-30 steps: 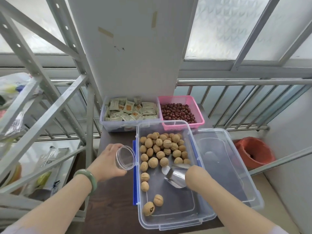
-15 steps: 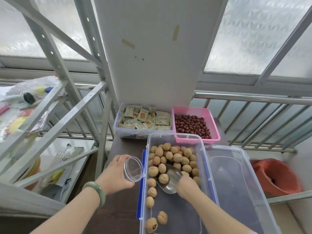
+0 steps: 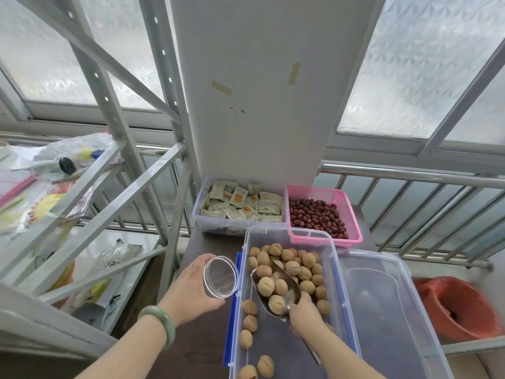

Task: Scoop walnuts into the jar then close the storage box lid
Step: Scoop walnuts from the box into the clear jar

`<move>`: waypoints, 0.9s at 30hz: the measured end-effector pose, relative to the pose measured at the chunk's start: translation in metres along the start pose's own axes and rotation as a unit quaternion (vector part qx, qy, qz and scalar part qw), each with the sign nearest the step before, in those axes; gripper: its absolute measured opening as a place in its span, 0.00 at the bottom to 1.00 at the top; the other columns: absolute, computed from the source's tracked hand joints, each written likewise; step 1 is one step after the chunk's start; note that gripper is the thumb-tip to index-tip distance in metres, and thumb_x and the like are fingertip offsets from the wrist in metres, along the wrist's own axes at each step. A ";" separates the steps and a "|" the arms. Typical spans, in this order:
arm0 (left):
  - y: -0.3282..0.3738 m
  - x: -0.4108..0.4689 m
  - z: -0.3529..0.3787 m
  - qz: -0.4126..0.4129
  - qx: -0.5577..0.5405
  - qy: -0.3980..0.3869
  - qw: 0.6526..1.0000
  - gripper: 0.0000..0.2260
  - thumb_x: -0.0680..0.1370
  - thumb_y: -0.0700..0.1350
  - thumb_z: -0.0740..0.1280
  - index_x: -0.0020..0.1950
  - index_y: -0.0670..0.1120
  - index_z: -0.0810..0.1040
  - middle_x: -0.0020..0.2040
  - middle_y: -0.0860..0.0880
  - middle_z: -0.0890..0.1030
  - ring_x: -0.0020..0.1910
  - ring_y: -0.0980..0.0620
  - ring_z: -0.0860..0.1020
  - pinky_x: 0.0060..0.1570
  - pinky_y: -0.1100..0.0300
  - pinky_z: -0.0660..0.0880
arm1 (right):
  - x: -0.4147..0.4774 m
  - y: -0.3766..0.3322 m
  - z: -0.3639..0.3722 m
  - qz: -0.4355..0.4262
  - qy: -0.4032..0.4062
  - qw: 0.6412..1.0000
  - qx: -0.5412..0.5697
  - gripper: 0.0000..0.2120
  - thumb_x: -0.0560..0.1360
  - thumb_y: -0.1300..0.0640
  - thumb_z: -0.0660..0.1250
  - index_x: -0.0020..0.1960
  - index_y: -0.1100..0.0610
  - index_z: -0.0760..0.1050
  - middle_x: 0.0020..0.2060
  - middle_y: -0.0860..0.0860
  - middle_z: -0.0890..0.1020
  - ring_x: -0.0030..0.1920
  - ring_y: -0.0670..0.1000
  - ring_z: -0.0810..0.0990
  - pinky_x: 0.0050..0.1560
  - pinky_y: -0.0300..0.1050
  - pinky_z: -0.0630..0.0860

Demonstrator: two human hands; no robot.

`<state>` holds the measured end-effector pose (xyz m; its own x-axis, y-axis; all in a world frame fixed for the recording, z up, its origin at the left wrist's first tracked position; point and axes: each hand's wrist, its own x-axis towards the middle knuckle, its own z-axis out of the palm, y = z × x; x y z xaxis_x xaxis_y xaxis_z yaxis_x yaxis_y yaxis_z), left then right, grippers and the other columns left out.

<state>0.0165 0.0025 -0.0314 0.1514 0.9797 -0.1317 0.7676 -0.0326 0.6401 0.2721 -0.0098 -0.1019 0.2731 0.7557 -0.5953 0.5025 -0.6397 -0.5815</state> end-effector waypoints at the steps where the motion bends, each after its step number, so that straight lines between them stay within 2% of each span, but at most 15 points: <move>1: 0.001 0.001 -0.001 0.007 0.000 0.005 1.000 0.40 0.62 0.53 0.76 0.71 0.52 0.61 0.65 0.60 0.67 0.66 0.57 0.68 0.66 0.63 0.64 | -0.006 -0.006 -0.006 0.002 -0.001 1.000 0.003 0.19 0.76 0.60 0.57 0.67 0.58 0.65 0.52 0.59 0.79 0.48 0.58 0.81 0.46 0.49 0.79; 3: 0.004 0.002 -0.004 0.017 -0.004 0.012 1.000 0.41 0.63 0.52 0.76 0.72 0.52 0.60 0.66 0.60 0.66 0.68 0.58 0.66 0.68 0.64 0.62 | -0.013 -0.015 -0.022 -0.008 -0.022 1.000 -0.007 0.20 0.77 0.62 0.56 0.69 0.61 0.63 0.48 0.57 0.76 0.38 0.52 0.78 0.34 0.41 0.75; 4: 0.005 0.003 -0.004 0.021 -0.007 0.016 1.000 0.41 0.64 0.52 0.76 0.72 0.53 0.59 0.68 0.59 0.66 0.69 0.58 0.65 0.68 0.63 0.62 | -0.016 -0.021 -0.031 -0.022 -0.020 0.999 -0.016 0.20 0.77 0.63 0.55 0.69 0.61 0.63 0.48 0.56 0.75 0.36 0.50 0.76 0.33 0.40 0.75; 8: 0.010 0.006 -0.006 0.033 -0.010 0.025 0.999 0.42 0.64 0.53 0.76 0.73 0.54 0.59 0.71 0.57 0.65 0.70 0.58 0.64 0.69 0.62 0.61 | -0.037 -0.053 -0.071 -0.073 -0.013 0.987 -0.143 0.21 0.77 0.61 0.53 0.70 0.56 0.63 0.53 0.54 0.76 0.48 0.54 0.77 0.41 0.42 0.74; 10: 0.014 0.007 -0.006 0.043 -0.014 0.030 0.999 0.41 0.64 0.53 0.76 0.72 0.54 0.60 0.70 0.57 0.66 0.70 0.58 0.64 0.69 0.63 0.61 | -0.046 -0.066 -0.088 -0.113 -0.016 0.979 -0.168 0.24 0.76 0.62 0.52 0.71 0.52 0.63 0.57 0.56 0.78 0.46 0.53 0.76 0.38 0.39 0.72; 13: 0.018 0.008 -0.004 0.054 -0.010 0.031 0.998 0.41 0.63 0.55 0.76 0.71 0.54 0.61 0.69 0.57 0.66 0.69 0.57 0.64 0.69 0.62 0.61 | -0.065 -0.085 -0.105 -0.134 -0.034 0.978 -0.159 0.20 0.74 0.63 0.52 0.63 0.52 0.68 0.42 0.53 0.80 0.33 0.51 0.77 0.23 0.37 0.68; 14: 0.019 0.008 -0.004 0.058 -0.009 0.033 0.998 0.41 0.62 0.56 0.76 0.71 0.54 0.61 0.68 0.57 0.66 0.68 0.57 0.65 0.69 0.61 0.62 | -0.069 -0.091 -0.108 -0.141 -0.033 0.974 -0.176 0.19 0.74 0.63 0.53 0.62 0.52 0.69 0.41 0.53 0.79 0.31 0.51 0.77 0.21 0.37 0.68; 18: 0.027 0.009 -0.001 0.061 -0.016 0.024 0.998 0.41 0.62 0.57 0.76 0.70 0.54 0.61 0.62 0.60 0.64 0.63 0.58 0.67 0.65 0.60 0.65 | -0.083 -0.111 -0.106 -0.185 -0.040 0.948 -0.257 0.21 0.77 0.60 0.54 0.70 0.51 0.65 0.51 0.53 0.77 0.38 0.49 0.76 0.28 0.34 0.69; 21: 0.029 0.010 0.002 0.066 -0.031 0.013 0.997 0.41 0.62 0.56 0.75 0.71 0.55 0.60 0.61 0.62 0.62 0.64 0.58 0.66 0.65 0.61 0.65 | -0.094 -0.122 -0.100 -0.185 -0.053 0.939 -0.286 0.23 0.76 0.60 0.55 0.70 0.50 0.64 0.50 0.53 0.79 0.37 0.49 0.78 0.34 0.39 0.75; 24: 0.030 0.011 0.002 0.074 -0.028 0.010 0.997 0.41 0.60 0.58 0.73 0.70 0.58 0.60 0.61 0.64 0.62 0.64 0.57 0.67 0.65 0.57 0.68 | -0.098 -0.128 -0.097 -0.185 -0.039 0.925 -0.331 0.26 0.73 0.58 0.59 0.71 0.50 0.63 0.54 0.54 0.80 0.47 0.53 0.79 0.48 0.45 0.79; 27: 0.032 0.012 0.002 0.076 -0.028 0.010 0.997 0.41 0.58 0.62 0.70 0.69 0.58 0.61 0.60 0.63 0.63 0.63 0.56 0.69 0.64 0.56 0.69 | -0.103 -0.129 -0.097 -0.200 -0.030 0.920 -0.335 0.30 0.71 0.52 0.63 0.72 0.49 0.60 0.55 0.54 0.80 0.51 0.54 0.79 0.52 0.47 0.79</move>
<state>0.0435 0.0125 -0.0140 0.2511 0.9679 -0.0146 0.7008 -0.1714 0.6924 0.2586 0.0084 0.0885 -0.0784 0.8903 -0.4486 0.9513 -0.0677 -0.3006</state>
